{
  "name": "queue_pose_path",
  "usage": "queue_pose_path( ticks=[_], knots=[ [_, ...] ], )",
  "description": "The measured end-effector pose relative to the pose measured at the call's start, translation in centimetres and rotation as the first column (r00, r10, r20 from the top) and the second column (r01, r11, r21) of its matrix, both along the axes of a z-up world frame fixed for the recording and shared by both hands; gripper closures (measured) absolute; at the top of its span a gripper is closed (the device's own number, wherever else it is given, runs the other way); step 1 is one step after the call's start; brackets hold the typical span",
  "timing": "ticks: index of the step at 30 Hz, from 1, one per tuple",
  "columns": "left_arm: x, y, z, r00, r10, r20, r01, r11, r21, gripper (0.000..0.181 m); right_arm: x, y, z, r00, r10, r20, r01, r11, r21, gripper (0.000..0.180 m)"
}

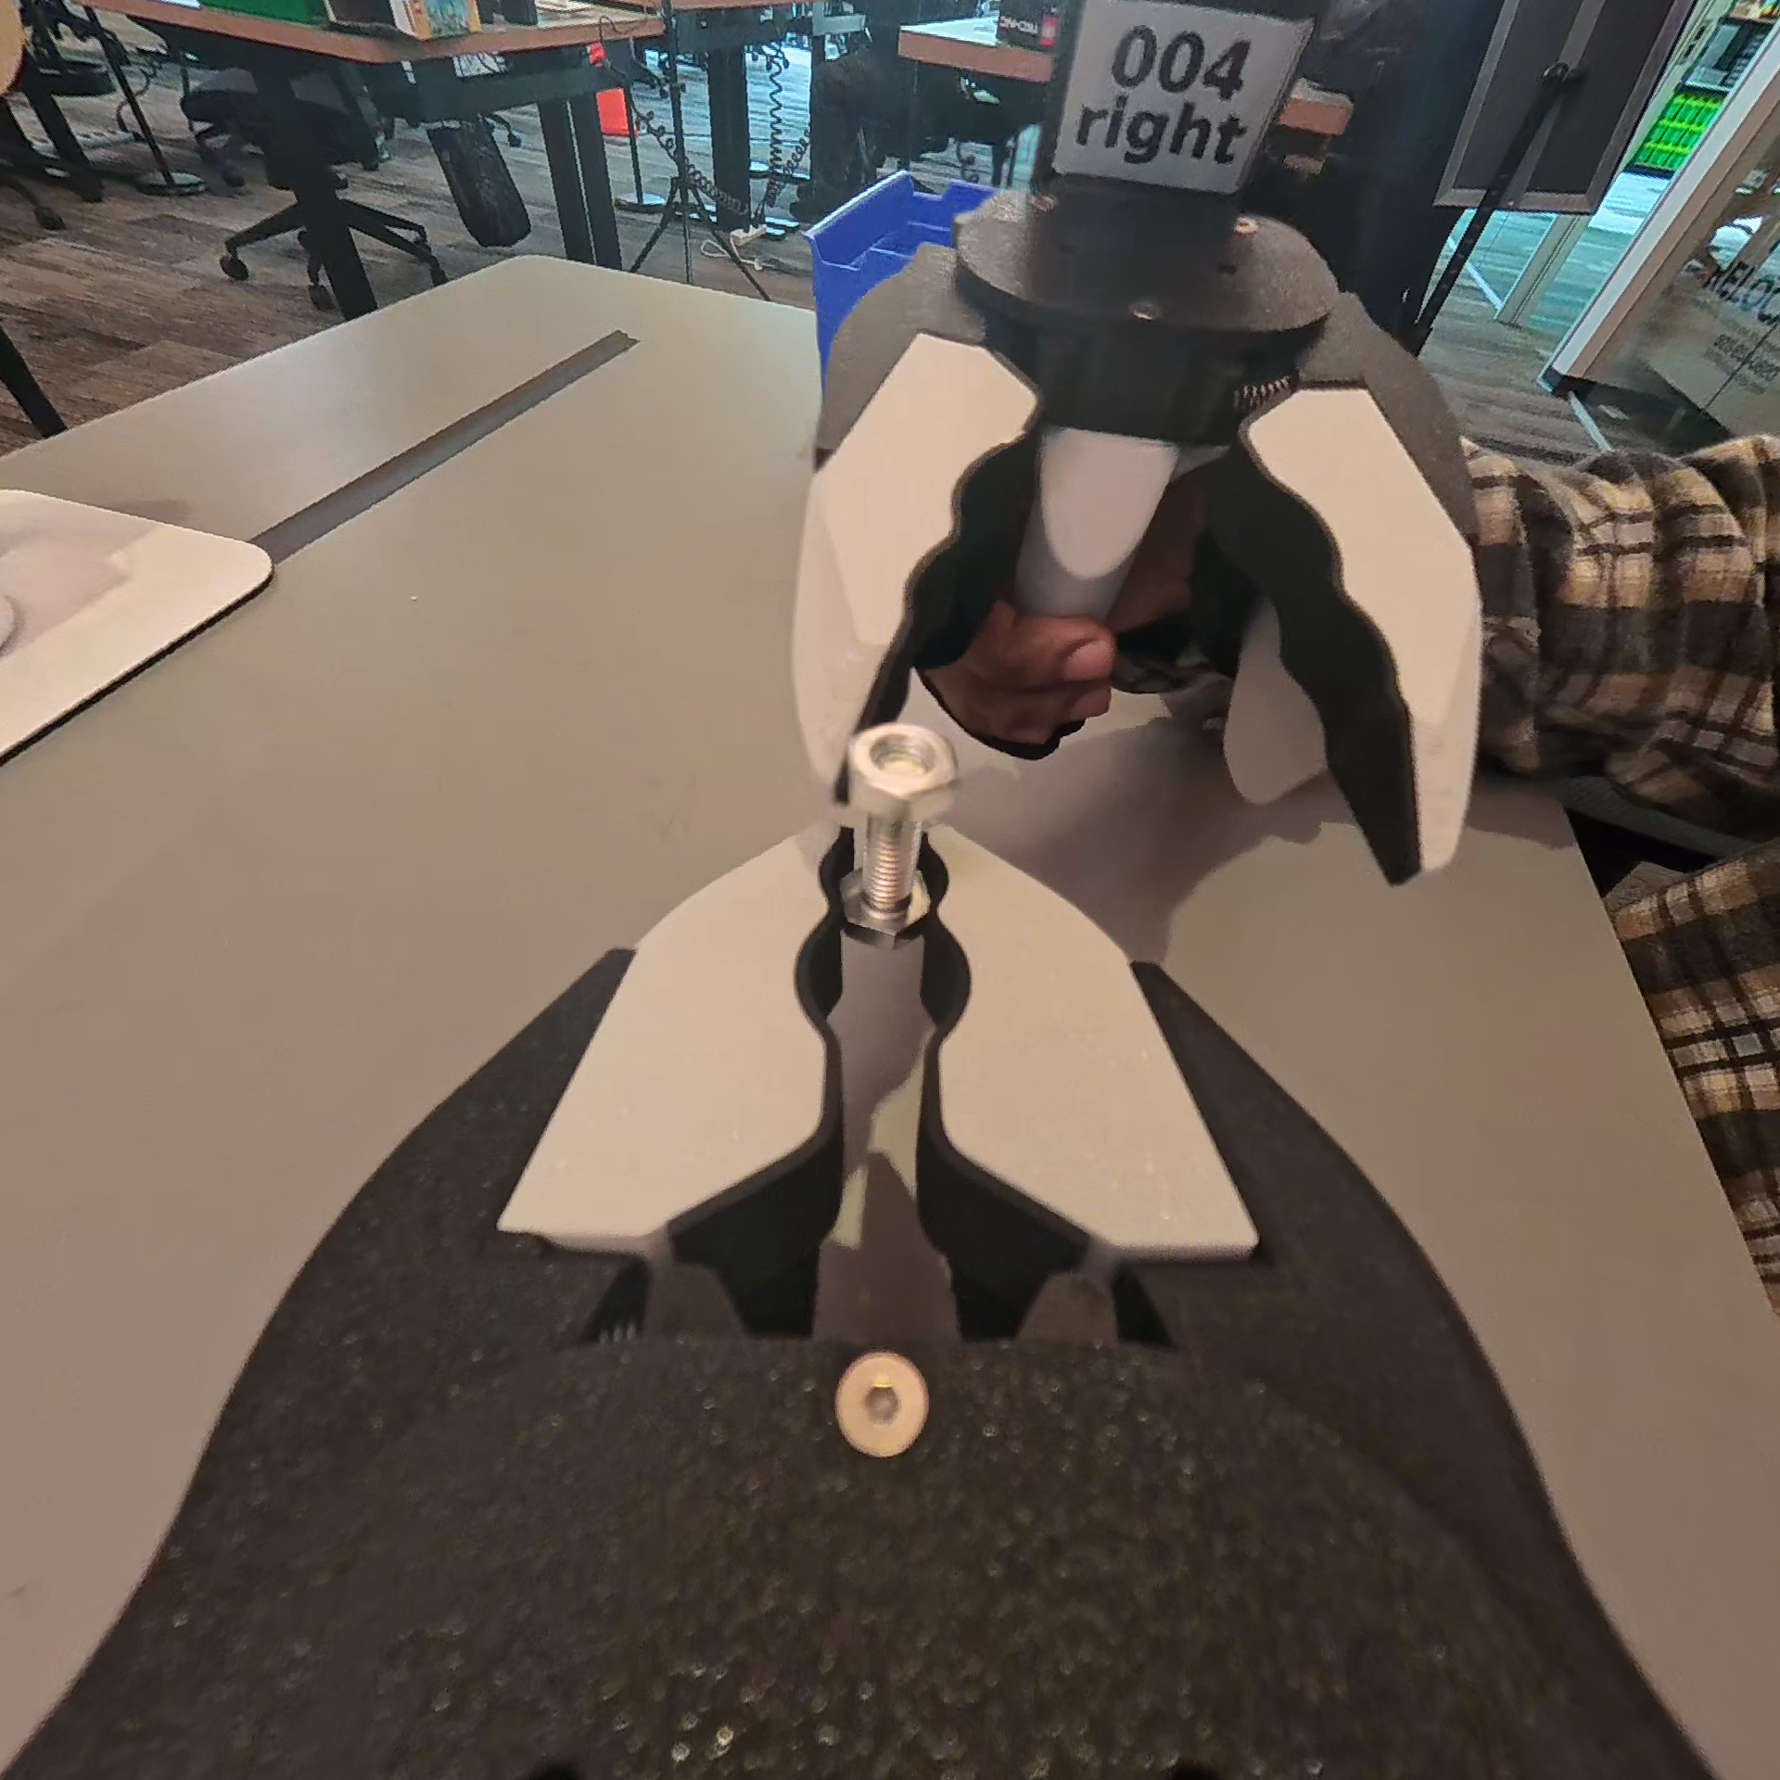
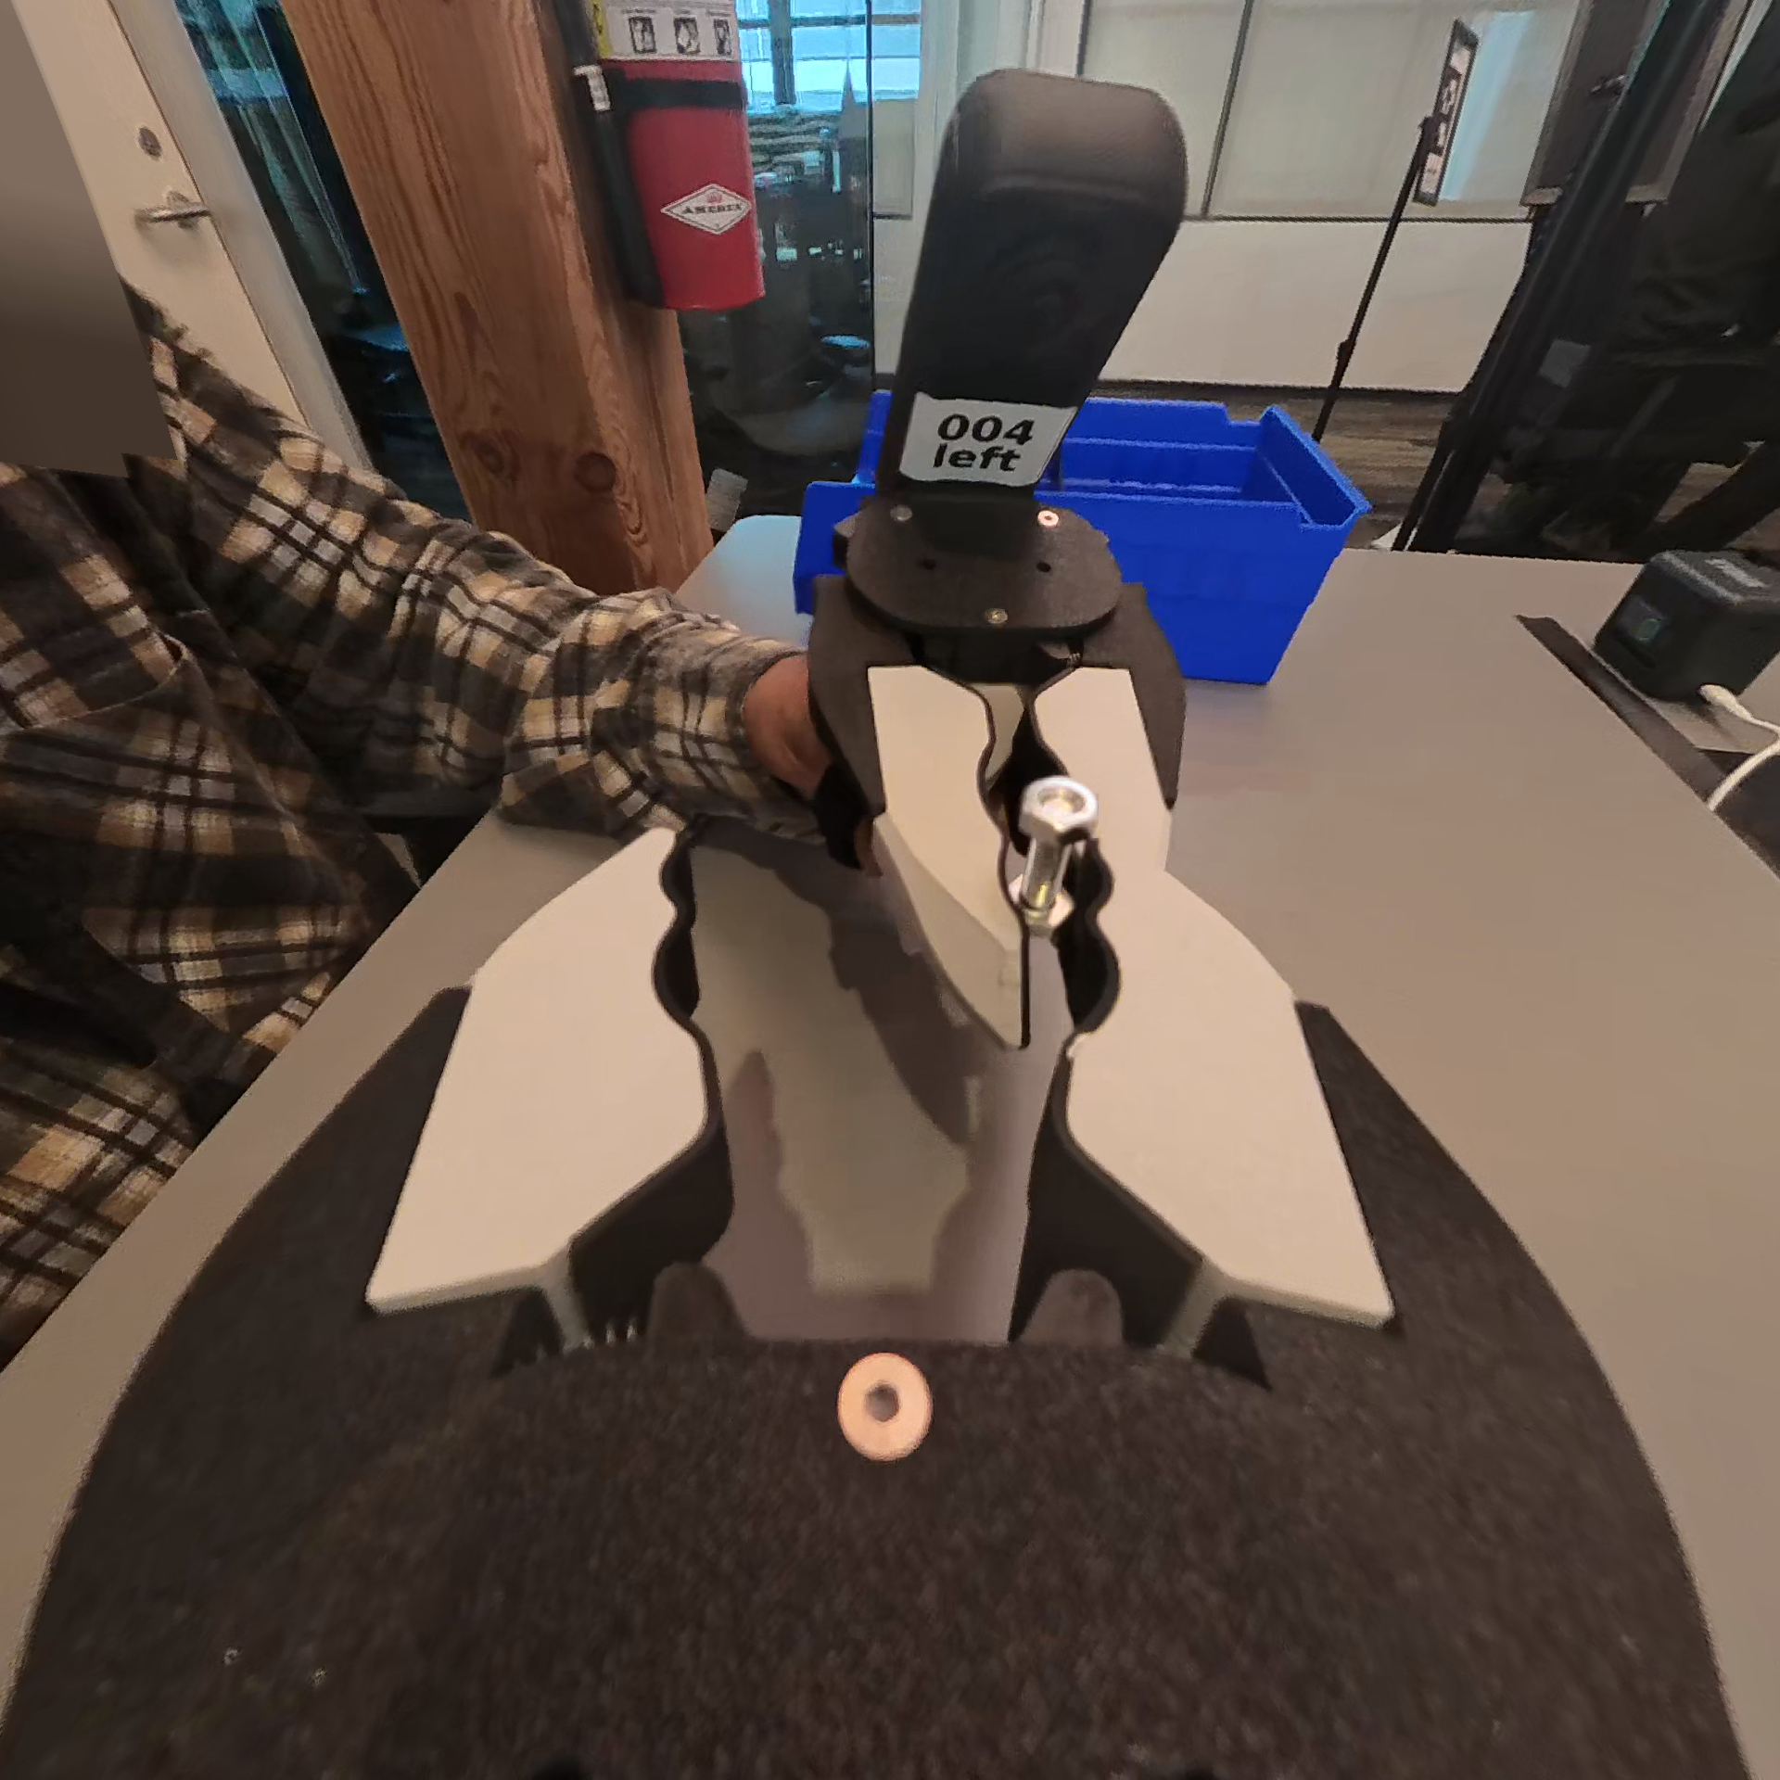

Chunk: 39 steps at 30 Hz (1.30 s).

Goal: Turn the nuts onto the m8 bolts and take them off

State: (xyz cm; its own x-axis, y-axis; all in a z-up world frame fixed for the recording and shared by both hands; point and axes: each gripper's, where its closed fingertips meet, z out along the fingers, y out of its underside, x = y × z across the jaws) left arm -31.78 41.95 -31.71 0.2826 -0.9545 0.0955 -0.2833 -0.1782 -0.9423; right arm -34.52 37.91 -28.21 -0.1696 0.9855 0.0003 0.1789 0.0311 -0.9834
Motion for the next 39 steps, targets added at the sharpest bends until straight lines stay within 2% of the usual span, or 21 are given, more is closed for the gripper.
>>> queue_pose_path(
  ticks=[6, 10, 15, 22, 25, 32, 35, 39],
  knots=[
    [0.6, -0.5, -0.2, 1.000, -0.025, -0.009, 0.025, 1.000, -0.007, 0.170, -0.5, 0.7, 1.0, 0.997, -0.027, -0.074, 0.026, 0.999, -0.027, 0.099],
    [0.5, -0.4, 0.0, 1.000, -0.019, 0.001, 0.019, 1.000, -0.004, 0.170, -0.6, -0.4, 0.3, 0.999, -0.005, -0.046, 0.005, 1.000, -0.004, 0.098],
    [0.4, -0.5, 0.1, 1.000, -0.026, 0.012, 0.026, 1.000, -0.013, 0.170, 0.6, 0.2, 0.6, 0.993, -0.075, -0.092, 0.076, 0.997, 0.000, 0.098],
    [0.5, -0.5, 0.1, 1.000, -0.025, 0.010, 0.025, 1.000, -0.013, 0.170, -0.3, -0.9, 0.3, 0.997, -0.041, -0.070, 0.042, 0.999, 0.017, 0.090],
    [0.4, -0.4, 0.2, 1.000, -0.023, 0.014, 0.023, 1.000, -0.016, 0.170, 0.6, -0.8, 0.8, 0.992, -0.076, -0.101, 0.078, 0.997, 0.025, 0.095],
    [0.7, -0.7, 0.1, 0.999, -0.033, 0.011, 0.033, 0.999, -0.014, 0.170, -0.9, -1.2, 0.0, 0.995, -0.064, -0.072, 0.066, 0.998, 0.019, 0.085],
    [0.5, -0.6, 0.4, 0.999, -0.028, 0.024, 0.028, 1.000, -0.013, 0.170, 0.4, -1.4, 0.3, 0.992, -0.092, -0.084, 0.096, 0.994, 0.046, 0.091],
    [0.9, -0.9, 0.2, 0.999, -0.038, 0.016, 0.039, 0.999, -0.016, 0.170, -0.5, -0.7, 1.0, 0.987, -0.110, -0.116, 0.114, 0.993, 0.032, 0.087]
  ],
)
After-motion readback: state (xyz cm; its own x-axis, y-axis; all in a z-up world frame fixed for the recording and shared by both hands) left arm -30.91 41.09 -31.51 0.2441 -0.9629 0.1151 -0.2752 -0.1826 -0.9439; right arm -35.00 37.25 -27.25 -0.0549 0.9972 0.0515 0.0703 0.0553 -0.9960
